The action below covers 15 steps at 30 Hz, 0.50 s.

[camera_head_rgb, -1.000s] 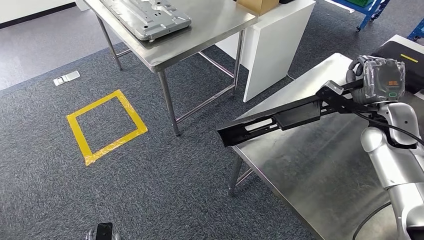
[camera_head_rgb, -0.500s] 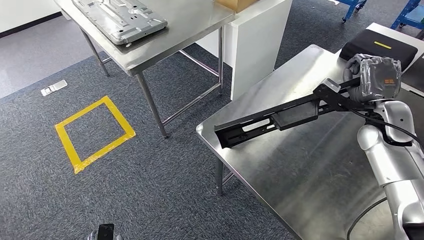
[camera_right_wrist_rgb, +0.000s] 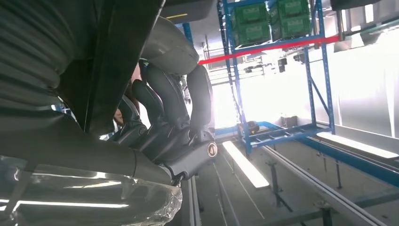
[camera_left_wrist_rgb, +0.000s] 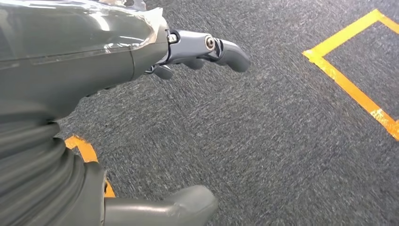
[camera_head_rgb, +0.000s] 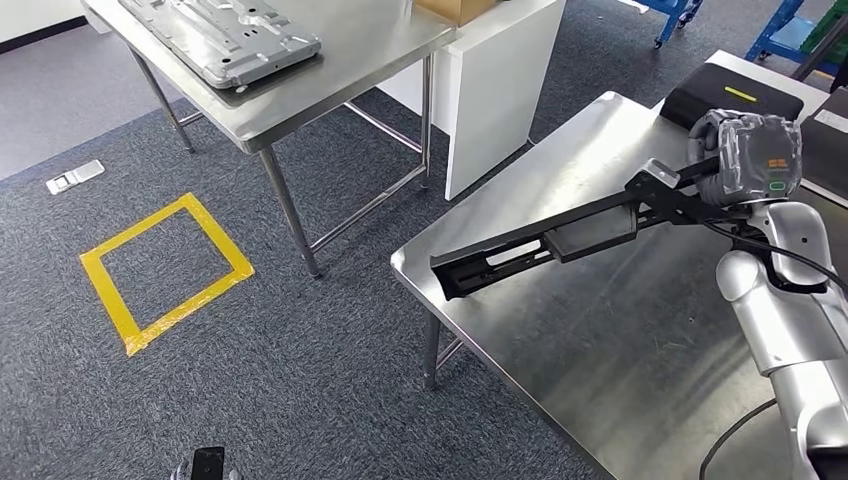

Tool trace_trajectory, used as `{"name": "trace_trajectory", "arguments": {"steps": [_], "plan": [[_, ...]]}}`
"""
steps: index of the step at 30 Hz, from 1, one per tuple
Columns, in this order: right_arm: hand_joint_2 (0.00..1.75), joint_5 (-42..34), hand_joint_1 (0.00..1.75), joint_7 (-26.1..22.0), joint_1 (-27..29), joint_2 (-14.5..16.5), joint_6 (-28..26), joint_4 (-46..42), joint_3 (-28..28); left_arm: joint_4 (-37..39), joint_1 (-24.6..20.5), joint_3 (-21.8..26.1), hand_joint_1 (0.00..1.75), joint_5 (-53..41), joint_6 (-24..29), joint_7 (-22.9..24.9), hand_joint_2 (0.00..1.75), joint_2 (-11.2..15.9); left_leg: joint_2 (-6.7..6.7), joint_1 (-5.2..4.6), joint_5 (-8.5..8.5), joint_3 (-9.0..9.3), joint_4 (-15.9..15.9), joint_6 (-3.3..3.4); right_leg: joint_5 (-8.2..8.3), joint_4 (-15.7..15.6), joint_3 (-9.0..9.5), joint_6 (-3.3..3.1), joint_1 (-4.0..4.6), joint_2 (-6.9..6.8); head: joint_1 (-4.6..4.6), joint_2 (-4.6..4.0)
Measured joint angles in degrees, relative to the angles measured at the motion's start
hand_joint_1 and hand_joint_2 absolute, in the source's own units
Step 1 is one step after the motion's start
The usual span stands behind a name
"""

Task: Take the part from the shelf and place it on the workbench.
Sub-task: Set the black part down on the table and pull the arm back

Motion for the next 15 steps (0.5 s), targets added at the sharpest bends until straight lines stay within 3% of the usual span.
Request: {"name": "trace_trajectory", "arguments": {"steps": [1,2,4,5,6,8,11,13,15], "plan": [[1.75,0.2,1.52,0.1,0.1,0.0,0.0,0.0,0.0,0.0,0.0,0.0,0.0,0.1,0.0,0.0,1.75,0.0,0.19,0.06,-0.04,-0.01,0.0,-0.06,0.37,0.1,-0.08,0.55,-0.19,-0.1,-0.02,0.0],[1.75,0.3,1.52,0.1,0.1,0.0,0.0,0.0,0.1,0.0,0.0,0.0,0.0,0.1,0.0,0.0,1.75,-0.1,0.35,0.16,-0.11,0.0,0.1,-0.18,1.56,-2.1,1.04,1.23,-0.41,-0.28,-0.01,0.0],[1.75,0.5,1.52,0.2,0.0,-0.1,0.0,0.0,0.1,0.1,0.0,0.0,0.0,0.3,0.0,0.0,1.75,-0.1,0.57,0.27,-0.48,-0.05,0.6,-0.74,4.51,-9.9,5.19,2.4,-0.8,-1.32,0.04,0.0],[1.75,0.5,1.52,0.2,0.0,-0.1,0.0,0.0,0.1,0.1,0.0,0.0,0.0,0.4,0.0,0.0,1.75,-0.1,0.63,0.17,-0.72,-0.12,1.0,-1.11,5.49,-13.1,6.85,2.42,-0.79,-1.66,0.09,0.0],[1.75,0.6,1.52,0.3,0.0,-0.1,0.1,0.0,0.1,0.1,0.0,0.0,0.0,0.4,0.0,0.0,1.75,0.0,0.68,0.01,-0.91,-0.21,1.2,-1.45,5.94,-14.8,7.8,2.06,-0.72,-1.88,0.09,0.0],[1.75,0.6,1.52,0.3,0.0,-0.1,0.1,0.0,0.2,0.1,0.0,0.0,0.0,0.4,0.0,-0.1,1.75,0.0,0.83,-0.22,-1.03,-0.28,1.4,-1.86,6.07,-15.2,8.01,0.97,-0.44,-1.52,0.04,0.0],[1.75,0.6,1.52,0.4,0.0,-0.1,0.1,0.0,0.2,0.1,0.0,0.0,0.0,0.4,0.0,-0.1,1.75,0.0,0.83,0.1,-1.69,-0.63,2.2,-2.46,6.27,-15.3,8.07,-0.05,-0.87,-1.14,-0.01,0.0],[1.75,0.7,1.52,0.5,-0.1,0.0,0.1,-0.1,0.2,0.1,0.0,-0.1,0.0,0.4,0.0,-0.1,1.75,0.0,0.28,0.46,-4.4,-2.44,6.3,-3.14,6.37,-15.3,8.13,-0.71,-1.02,-0.9,-0.08,0.0],[1.75,0.7,1.52,0.6,-0.2,0.0,0.2,-0.1,0.2,0.1,0.0,-0.1,0.0,0.4,0.0,-0.1,1.75,0.0,-0.03,0.75,-8.03,-5.92,13.8,-3.66,6.36,-15.3,8.1,-1.08,-0.89,-0.59,-0.11,0.0]]}}
